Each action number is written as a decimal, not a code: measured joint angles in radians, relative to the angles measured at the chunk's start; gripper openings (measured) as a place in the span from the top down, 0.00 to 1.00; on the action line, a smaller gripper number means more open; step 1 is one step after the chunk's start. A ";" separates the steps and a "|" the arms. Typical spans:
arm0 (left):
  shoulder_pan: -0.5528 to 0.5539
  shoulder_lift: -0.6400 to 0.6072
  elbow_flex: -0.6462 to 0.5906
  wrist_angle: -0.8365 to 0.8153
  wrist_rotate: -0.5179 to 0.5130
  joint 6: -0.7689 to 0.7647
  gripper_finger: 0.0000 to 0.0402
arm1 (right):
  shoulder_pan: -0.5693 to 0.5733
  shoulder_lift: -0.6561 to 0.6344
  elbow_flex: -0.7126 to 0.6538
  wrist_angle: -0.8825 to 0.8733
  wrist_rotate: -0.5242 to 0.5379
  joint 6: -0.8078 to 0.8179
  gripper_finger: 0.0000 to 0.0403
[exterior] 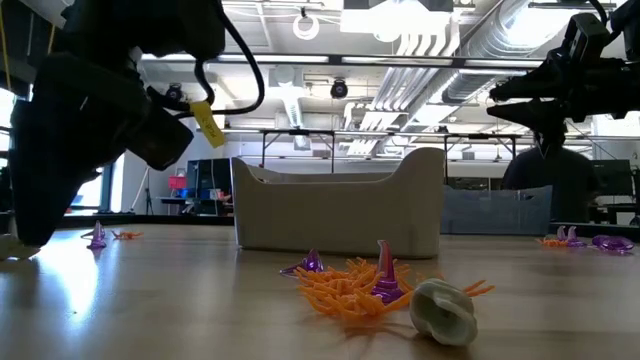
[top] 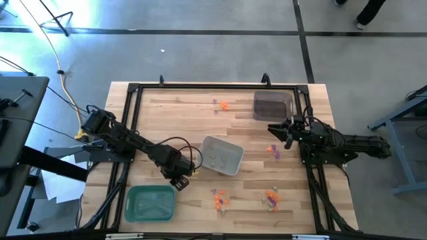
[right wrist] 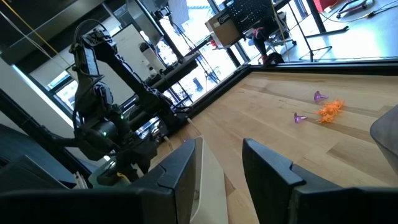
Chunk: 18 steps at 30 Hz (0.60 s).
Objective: Sort Halloween decoration
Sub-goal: Put the white skull toy into the white bin
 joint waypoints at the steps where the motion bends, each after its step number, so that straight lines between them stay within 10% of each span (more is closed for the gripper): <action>1: 0.000 0.006 0.000 -0.001 0.004 0.000 0.68 | 0.000 0.000 0.000 0.000 0.000 0.000 0.69; 18: 0.000 0.020 0.001 -0.011 0.013 -0.052 0.78 | 0.000 0.000 0.000 0.000 0.000 0.000 0.69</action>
